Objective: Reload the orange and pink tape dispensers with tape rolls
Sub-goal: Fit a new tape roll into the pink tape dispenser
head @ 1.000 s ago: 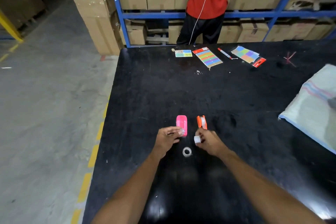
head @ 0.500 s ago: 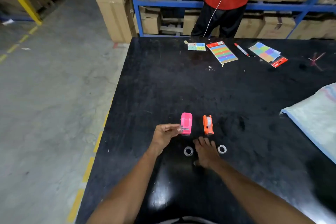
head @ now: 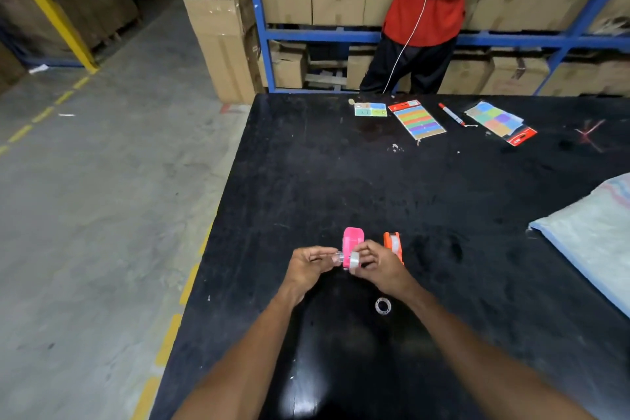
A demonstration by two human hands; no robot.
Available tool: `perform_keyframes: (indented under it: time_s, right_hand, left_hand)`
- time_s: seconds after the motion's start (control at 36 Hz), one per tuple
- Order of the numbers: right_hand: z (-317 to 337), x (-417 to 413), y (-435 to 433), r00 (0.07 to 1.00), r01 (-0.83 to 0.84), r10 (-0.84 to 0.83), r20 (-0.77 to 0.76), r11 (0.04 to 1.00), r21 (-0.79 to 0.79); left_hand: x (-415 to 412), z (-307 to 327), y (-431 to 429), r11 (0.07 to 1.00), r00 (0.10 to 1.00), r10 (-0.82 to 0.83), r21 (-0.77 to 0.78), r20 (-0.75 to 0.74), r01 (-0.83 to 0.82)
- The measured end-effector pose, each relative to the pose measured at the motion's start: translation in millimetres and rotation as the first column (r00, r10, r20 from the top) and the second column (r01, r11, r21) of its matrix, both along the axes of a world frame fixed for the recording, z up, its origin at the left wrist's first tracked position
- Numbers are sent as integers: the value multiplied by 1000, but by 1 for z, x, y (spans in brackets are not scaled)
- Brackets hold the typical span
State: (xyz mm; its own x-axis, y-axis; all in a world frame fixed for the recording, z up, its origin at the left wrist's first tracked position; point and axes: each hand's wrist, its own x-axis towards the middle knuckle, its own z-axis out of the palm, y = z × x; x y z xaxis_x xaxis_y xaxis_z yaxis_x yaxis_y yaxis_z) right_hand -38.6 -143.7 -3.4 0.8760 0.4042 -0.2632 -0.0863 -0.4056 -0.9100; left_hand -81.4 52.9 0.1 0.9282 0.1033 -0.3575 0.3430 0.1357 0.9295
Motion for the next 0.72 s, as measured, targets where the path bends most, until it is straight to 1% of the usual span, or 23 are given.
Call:
perform_keyframes:
  time_s: [0.08,0.44,0.61,0.72]
  right_hand:
    - [14,7,1,1000,-4,6,-26,998,61]
    - [38,-8,6,1000,-6,9,-19,988,151]
    - [47,-15,11,1000,1,3,-28,987,158]
    - [49,-18,17,1000,-24,25,-8,990,136]
  left_hand:
    - [-1,5,-7,1000,999,-27,2,20,27]
    - [-16,27,-7,1000,997,-17,25,74,15]
    - [-20,35,-2,999,999,-31,-43,22,32]
    - [-22,37,1,999,1000,9,-53,-7,-9]
